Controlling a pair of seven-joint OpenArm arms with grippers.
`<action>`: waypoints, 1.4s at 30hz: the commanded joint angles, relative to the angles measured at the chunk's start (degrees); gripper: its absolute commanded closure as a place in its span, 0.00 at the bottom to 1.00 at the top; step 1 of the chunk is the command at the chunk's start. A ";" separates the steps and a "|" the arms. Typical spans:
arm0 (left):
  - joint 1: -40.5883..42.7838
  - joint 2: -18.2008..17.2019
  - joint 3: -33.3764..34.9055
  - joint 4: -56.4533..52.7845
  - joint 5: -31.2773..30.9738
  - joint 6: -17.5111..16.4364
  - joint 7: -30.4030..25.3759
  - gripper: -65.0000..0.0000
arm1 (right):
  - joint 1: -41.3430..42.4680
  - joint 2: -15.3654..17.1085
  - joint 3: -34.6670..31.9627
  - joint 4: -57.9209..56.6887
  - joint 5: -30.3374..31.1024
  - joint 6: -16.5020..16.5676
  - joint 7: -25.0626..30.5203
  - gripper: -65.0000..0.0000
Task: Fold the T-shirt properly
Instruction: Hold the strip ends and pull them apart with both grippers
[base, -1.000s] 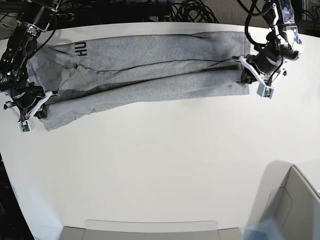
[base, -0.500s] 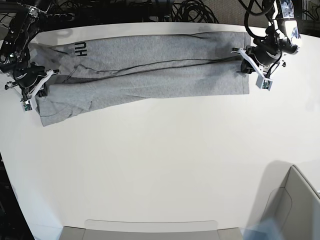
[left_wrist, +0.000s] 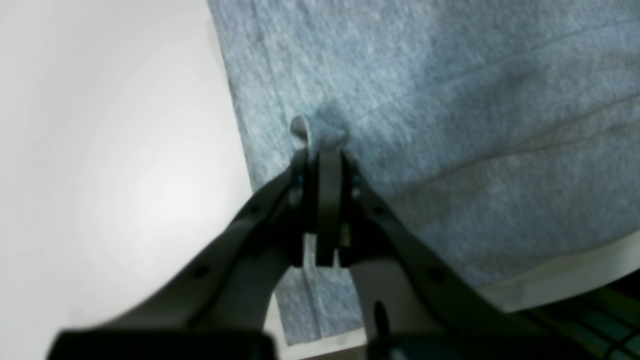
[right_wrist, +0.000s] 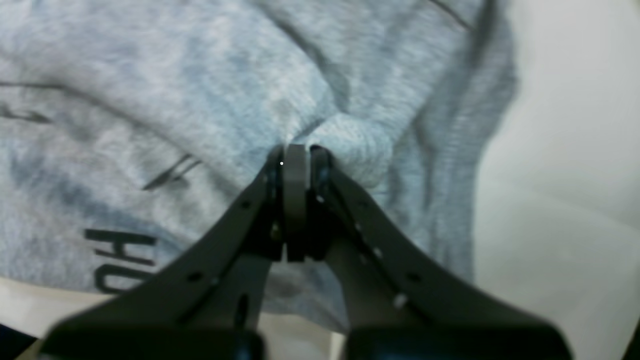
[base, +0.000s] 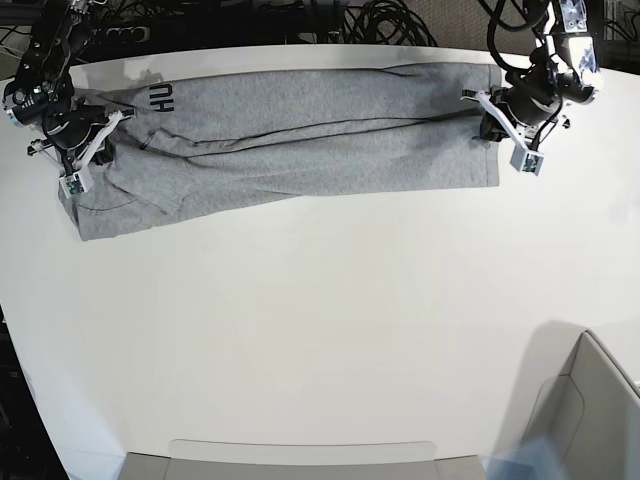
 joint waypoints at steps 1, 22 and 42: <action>0.38 -0.60 -0.40 1.01 -0.18 0.01 -0.67 1.00 | 0.13 0.89 0.39 0.78 -0.06 0.63 0.73 1.00; 3.81 2.30 -5.77 2.24 -0.62 -0.07 -4.53 0.76 | -1.45 0.54 0.22 0.43 -0.06 0.72 1.17 0.76; 2.58 -0.78 -9.46 -10.60 -17.77 -0.51 -6.91 0.71 | -1.18 0.80 0.13 -3.35 0.03 0.80 1.26 0.68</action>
